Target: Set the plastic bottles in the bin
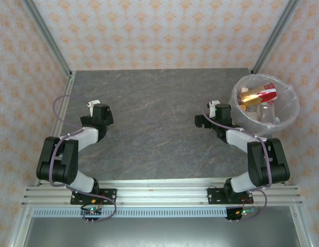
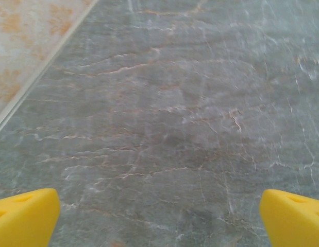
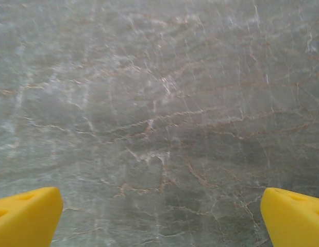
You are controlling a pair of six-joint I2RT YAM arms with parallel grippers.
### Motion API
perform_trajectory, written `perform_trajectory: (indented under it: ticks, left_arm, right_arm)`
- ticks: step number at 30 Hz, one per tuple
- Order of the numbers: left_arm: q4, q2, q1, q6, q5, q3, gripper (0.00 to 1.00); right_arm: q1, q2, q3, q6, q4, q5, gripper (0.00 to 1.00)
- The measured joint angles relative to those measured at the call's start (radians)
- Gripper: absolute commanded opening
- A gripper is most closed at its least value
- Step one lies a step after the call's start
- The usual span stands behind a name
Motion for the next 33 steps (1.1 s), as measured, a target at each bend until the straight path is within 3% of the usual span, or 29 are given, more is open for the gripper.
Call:
perform_trajectory:
  ticks: [6, 12, 18, 25, 33]
  left_arm:
    - [0.181, 0.008, 0.0, 0.082, 0.08, -0.044, 1.0]
    - [0.407, -0.017, 0.0, 0.118, 0.138, -0.227, 1.0]
    - [0.496, -0.014, 0.0, 0.132, 0.148, -0.243, 1.0]
    - [0.537, -0.014, -0.008, 0.127, 0.064, -0.243, 1.0]
    - [0.552, -0.014, -0.011, 0.126, 0.042, -0.243, 1.0]
  right_arm:
    - [-0.039, 0.023, -0.008, 0.003, 0.06, 0.005, 0.99]
    - [-0.06, -0.01, -0.086, 0.003, 0.169, 0.022, 0.99]
    - [-0.082, -0.019, -0.144, 0.008, 0.291, 0.039, 0.99]
    - [-0.131, 0.011, -0.254, 0.04, 0.513, 0.047, 0.99]
    - [-0.138, 0.055, -0.245, 0.1, 0.539, 0.134, 0.99]
